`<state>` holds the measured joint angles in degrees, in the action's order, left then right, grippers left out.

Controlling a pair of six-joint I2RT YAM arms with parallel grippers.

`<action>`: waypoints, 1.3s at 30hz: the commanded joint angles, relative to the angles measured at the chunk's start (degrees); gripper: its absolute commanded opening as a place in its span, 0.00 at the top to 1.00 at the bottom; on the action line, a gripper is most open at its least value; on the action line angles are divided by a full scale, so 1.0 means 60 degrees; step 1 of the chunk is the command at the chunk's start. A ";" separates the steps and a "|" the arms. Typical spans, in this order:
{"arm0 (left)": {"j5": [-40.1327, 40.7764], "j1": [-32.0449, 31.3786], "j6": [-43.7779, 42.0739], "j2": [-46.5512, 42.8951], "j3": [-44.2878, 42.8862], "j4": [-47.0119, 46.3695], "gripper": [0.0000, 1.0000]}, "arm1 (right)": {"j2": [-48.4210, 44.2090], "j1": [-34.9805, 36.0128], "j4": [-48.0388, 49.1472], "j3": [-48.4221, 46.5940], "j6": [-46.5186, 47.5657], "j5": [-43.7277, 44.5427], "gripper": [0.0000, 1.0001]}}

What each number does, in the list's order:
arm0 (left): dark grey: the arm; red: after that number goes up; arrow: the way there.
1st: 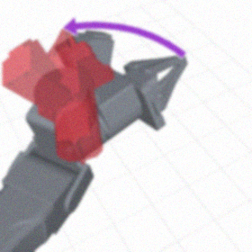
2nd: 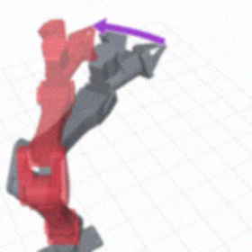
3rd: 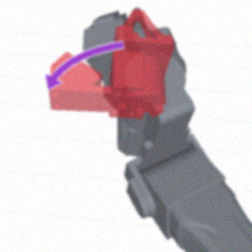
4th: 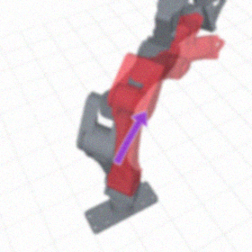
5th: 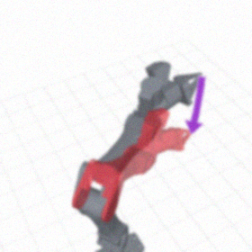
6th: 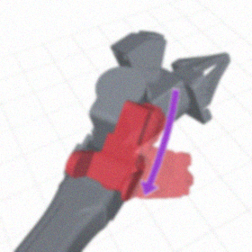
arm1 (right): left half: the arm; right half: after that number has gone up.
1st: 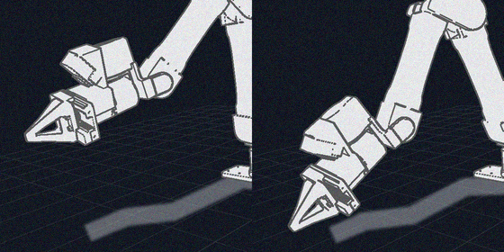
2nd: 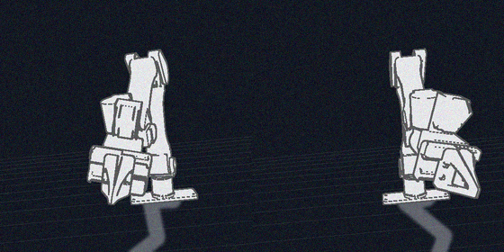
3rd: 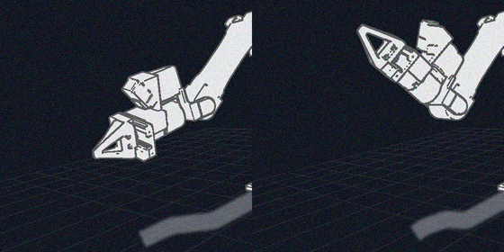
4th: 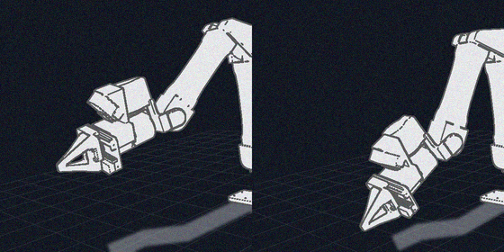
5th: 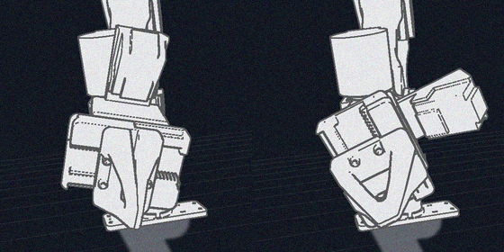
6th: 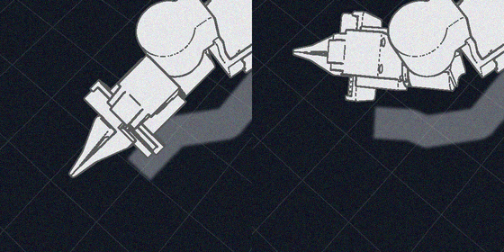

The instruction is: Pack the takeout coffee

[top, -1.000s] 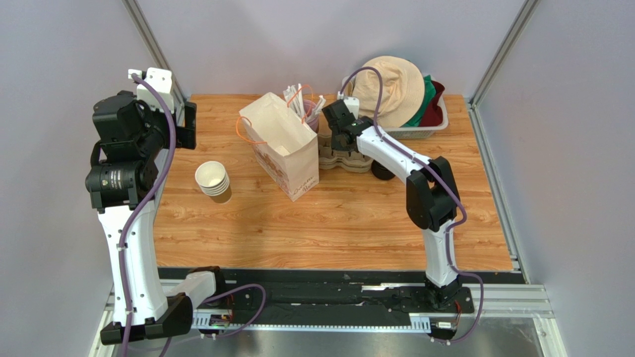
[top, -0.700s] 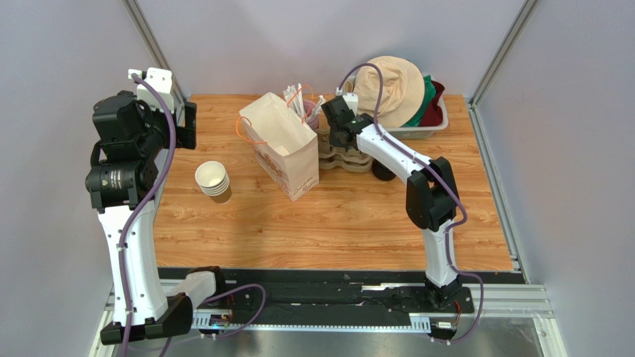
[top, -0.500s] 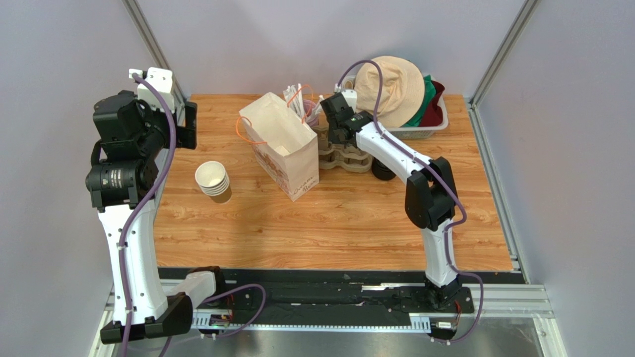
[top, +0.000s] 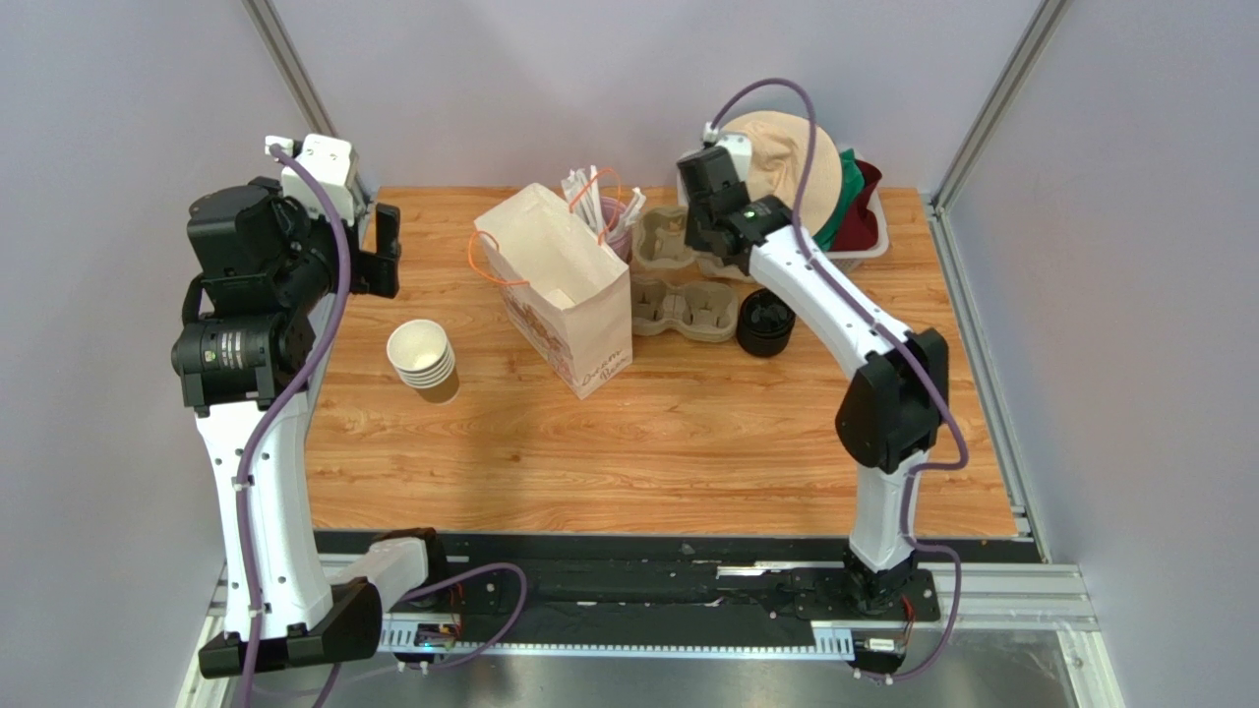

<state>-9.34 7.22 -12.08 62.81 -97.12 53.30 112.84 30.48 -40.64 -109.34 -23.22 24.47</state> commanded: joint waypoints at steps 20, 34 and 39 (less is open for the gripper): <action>-0.1548 -0.1919 0.0445 0.1220 -0.1405 0.1692 0.01 | -0.4083 -0.2194 0.1749 0.0000 0.3035 0.0038 0.92; -0.1797 -0.2200 0.1002 0.2862 -0.2167 0.2718 0.25 | -0.5227 -0.2180 0.1135 0.0177 0.3109 -0.1162 0.92; -0.1826 -0.2317 0.1031 0.3243 -0.2489 0.2719 0.49 | -0.5476 -0.2180 0.0944 0.0234 0.3153 -0.1777 0.92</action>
<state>-19.22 -5.93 -6.50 81.36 -108.84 69.30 82.78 17.45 -34.09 -107.87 -5.52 18.06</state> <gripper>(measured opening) 0.532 0.084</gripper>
